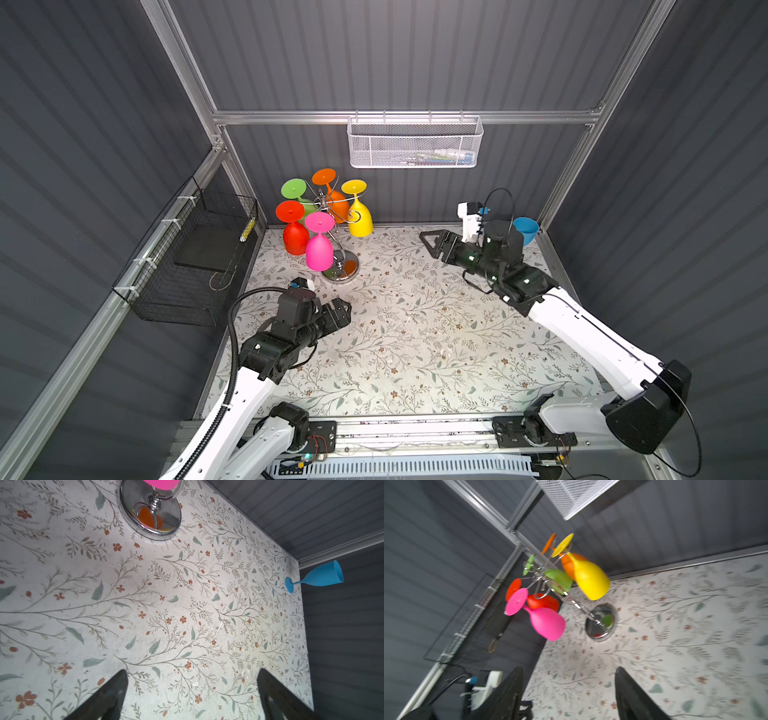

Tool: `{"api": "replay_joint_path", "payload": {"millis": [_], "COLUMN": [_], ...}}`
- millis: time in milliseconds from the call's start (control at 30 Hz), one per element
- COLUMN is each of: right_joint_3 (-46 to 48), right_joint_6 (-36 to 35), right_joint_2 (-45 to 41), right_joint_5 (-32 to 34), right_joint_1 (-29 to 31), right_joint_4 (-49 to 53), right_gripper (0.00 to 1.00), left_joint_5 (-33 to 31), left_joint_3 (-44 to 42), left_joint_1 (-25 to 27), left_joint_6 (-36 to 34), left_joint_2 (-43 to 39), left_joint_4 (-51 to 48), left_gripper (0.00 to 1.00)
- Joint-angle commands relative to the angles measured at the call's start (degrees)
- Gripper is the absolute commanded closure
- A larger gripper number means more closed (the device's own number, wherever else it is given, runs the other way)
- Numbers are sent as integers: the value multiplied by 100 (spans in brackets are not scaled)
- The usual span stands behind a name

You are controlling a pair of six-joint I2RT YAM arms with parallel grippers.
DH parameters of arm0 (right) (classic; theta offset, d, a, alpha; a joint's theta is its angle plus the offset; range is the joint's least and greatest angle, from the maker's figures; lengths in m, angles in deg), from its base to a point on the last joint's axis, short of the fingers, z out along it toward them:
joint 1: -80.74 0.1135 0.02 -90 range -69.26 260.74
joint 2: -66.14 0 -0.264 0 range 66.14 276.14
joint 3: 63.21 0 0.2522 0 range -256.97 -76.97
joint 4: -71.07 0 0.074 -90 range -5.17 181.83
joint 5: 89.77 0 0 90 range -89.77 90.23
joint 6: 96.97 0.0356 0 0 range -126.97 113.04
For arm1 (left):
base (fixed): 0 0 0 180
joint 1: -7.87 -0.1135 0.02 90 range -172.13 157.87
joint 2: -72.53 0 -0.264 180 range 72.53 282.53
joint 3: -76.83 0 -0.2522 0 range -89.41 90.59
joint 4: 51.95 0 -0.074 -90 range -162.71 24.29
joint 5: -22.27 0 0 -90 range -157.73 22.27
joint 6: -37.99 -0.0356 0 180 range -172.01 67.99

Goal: Take the wine glass off the wine glass rack
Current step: 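Reach the left gripper to the pink glass foot while the right gripper returns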

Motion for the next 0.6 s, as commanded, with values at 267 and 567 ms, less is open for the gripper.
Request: {"api": "replay_joint_path", "payload": {"millis": [267, 567], "right_joint_3": [-35, -242], "right_joint_6": [2572, 3306], "right_joint_2": [781, 1319], "right_joint_5": [294, 945], "right_joint_1": [613, 1061], "right_joint_4": [-1548, -2037], "right_gripper": [37, 46], "left_joint_5": [-580, -1512], "left_joint_3": [1544, 3094], "left_joint_1": [36, 36], "left_joint_6": [-1211, -1946], "left_joint_2": [223, 1230], "left_joint_4": [-621, -734], "left_gripper": [3, 3]}}
